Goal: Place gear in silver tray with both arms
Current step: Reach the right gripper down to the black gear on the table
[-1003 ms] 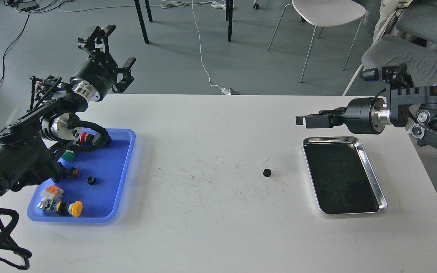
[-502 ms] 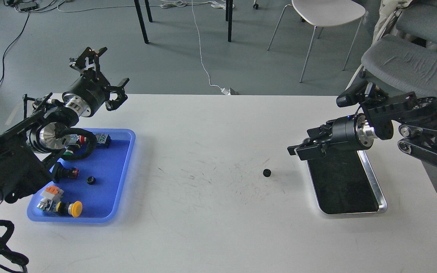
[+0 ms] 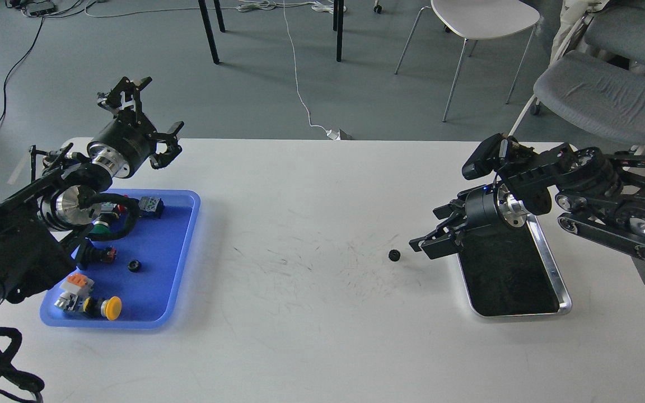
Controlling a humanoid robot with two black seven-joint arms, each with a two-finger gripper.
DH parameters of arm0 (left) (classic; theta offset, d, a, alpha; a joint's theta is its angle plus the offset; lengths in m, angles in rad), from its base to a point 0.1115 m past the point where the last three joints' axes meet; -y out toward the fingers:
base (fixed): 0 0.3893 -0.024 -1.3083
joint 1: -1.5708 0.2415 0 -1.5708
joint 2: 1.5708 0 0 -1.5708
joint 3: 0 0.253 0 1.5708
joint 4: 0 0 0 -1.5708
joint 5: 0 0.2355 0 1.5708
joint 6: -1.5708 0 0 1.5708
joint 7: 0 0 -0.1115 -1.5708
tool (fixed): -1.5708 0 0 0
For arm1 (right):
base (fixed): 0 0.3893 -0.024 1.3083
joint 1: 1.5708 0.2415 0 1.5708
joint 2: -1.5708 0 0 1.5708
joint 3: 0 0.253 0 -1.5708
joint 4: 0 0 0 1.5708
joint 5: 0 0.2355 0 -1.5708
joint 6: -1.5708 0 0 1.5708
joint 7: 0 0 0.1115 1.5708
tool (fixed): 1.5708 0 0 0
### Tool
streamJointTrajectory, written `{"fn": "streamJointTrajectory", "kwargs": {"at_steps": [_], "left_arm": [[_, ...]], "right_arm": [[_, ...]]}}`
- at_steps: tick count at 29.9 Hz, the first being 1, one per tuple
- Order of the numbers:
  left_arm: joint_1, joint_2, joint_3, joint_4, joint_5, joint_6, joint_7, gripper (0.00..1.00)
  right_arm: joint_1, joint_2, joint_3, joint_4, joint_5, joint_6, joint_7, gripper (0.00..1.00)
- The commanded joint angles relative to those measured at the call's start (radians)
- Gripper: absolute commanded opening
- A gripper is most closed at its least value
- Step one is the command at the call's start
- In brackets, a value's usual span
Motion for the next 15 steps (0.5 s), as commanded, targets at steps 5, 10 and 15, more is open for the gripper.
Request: {"fn": "streamJointTrajectory", "kwargs": {"at_steps": [5,10,15], "left_arm": [[-0.001,0.004,-0.007,-0.001,-0.006,-0.007,-0.045,0.99],[0.001,0.007,-0.011,-0.001,-0.006,-0.01,-0.051,0.99],[0.001,0.009,-0.011,0.0,-0.005,-0.015,-0.051,0.99]], "right_arm": [[0.006,0.077,-0.045,-0.053,-0.007,0.0,0.001,0.9],[0.006,0.131,-0.081,-0.085,-0.009,0.0,0.001,0.81],[-0.001,0.177,-0.087,-0.116,-0.009,0.002,0.001,0.78]]}}
